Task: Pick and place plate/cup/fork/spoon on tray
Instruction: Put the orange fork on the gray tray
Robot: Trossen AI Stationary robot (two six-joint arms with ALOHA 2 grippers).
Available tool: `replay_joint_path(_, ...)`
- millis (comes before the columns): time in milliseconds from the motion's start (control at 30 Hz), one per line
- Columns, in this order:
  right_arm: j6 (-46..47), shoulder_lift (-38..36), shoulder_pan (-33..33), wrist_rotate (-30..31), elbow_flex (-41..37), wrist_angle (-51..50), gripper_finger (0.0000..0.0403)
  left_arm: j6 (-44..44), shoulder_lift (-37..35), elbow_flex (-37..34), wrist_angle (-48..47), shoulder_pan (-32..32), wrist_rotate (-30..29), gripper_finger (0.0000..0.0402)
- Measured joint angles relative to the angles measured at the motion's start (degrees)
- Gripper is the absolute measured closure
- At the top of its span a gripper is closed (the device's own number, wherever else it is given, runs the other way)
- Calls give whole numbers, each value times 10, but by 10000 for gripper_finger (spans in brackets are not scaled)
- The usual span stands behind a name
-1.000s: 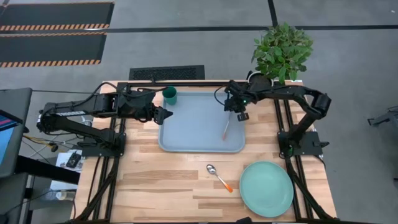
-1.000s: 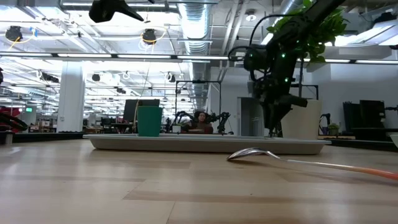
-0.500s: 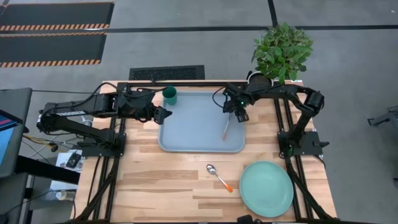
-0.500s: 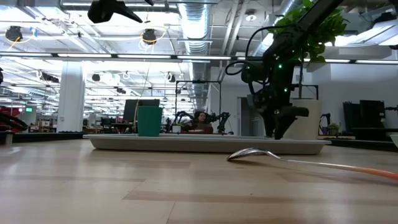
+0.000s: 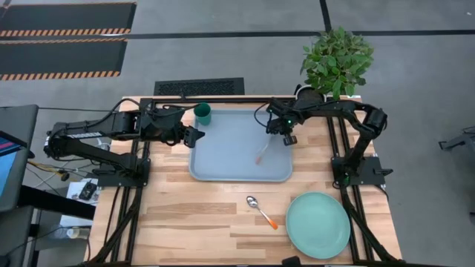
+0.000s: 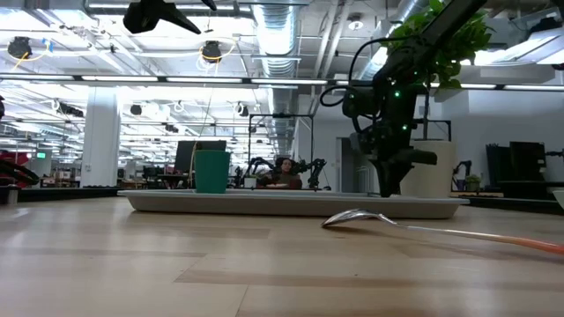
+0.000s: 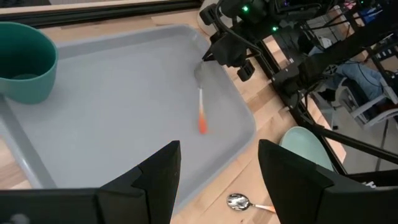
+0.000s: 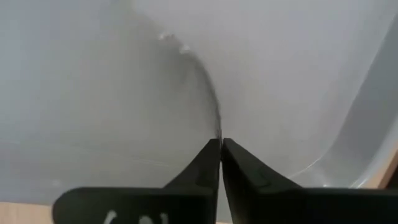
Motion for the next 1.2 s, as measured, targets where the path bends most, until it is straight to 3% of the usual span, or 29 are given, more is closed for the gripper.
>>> replay_joint_path(200, 2, 0, 1, -1, 0, 1, 372, 0, 0, 0, 0, 0, 0, 200)
replay_joint_path(367, 3, 0, 1, -1, 0, 3, 357, 0, 0, 0, -1, 0, 0, 200)
replay_joint_path(800, 14, 0, 1, -26, -1, 12, 252, 0, 0, 0, -1, 0, 0, 200)
replay_joint_path(1200, 28, 0, -4, -20, -26, 39, 289, 0, 0, 0, 0, 0, -1, 200)
